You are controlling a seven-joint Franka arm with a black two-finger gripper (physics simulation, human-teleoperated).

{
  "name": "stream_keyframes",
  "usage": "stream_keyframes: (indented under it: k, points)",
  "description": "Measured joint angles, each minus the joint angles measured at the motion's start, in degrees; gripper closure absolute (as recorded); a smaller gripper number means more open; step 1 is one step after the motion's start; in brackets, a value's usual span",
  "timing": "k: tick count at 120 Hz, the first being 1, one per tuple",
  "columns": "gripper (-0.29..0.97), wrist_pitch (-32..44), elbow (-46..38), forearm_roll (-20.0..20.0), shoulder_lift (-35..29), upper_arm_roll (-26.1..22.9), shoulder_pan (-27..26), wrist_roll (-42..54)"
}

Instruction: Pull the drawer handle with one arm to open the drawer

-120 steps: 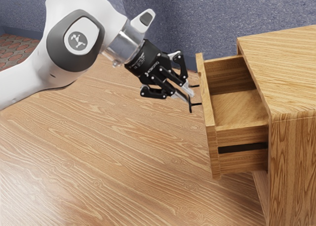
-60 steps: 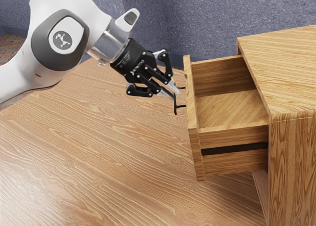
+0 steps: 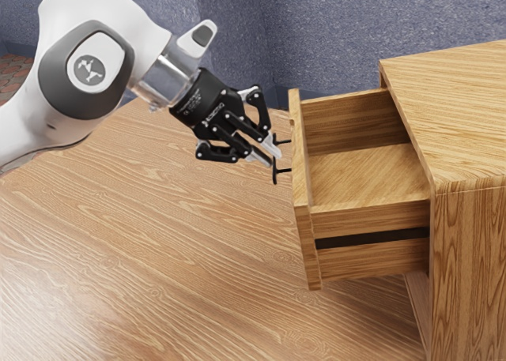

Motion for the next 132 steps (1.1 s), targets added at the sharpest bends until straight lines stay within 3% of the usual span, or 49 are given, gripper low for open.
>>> stream_keyframes:
  k: [132]
  points:
    - [0.69, -0.03, -4.27, 2.41, -4.43, 1.66, 0.17, -0.01]
